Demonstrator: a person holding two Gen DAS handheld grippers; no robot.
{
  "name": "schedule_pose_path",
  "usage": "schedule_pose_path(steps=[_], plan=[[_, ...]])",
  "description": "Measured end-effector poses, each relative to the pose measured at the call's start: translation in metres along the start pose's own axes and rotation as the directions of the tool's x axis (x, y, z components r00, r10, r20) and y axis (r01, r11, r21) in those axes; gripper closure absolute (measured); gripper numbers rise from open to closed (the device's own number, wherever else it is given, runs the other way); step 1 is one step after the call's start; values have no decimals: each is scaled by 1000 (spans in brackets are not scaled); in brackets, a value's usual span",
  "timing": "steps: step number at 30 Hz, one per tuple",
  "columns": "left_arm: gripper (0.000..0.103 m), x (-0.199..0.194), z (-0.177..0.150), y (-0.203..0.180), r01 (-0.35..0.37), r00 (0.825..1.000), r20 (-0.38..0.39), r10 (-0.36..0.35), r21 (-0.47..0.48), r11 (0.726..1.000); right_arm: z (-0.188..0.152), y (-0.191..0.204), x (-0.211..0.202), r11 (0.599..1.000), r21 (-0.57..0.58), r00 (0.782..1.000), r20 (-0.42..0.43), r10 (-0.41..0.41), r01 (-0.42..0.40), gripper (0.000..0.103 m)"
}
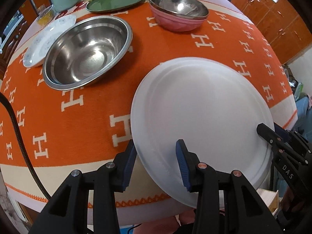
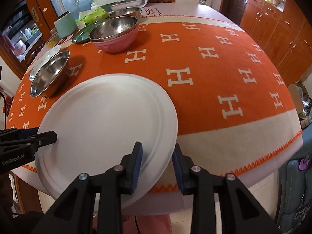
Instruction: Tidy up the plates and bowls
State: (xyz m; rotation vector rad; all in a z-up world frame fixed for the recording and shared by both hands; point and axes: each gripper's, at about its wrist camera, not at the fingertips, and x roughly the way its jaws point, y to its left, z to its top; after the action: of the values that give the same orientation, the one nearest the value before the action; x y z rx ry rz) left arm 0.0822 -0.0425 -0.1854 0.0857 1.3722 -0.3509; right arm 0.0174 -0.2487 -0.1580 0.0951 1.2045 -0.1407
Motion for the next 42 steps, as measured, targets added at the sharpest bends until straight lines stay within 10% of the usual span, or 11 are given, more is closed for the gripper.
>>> schedule_pose_path(steps=[17, 42], plan=[[64, 34, 15, -16, -67, 994, -88, 57, -114, 991, 31, -13, 45, 982, -151, 981, -171, 86, -113, 70], [58, -13, -20, 10, 37, 999, 39, -37, 10, 999, -10, 19, 10, 997, -30, 988, -137, -67, 64, 57]])
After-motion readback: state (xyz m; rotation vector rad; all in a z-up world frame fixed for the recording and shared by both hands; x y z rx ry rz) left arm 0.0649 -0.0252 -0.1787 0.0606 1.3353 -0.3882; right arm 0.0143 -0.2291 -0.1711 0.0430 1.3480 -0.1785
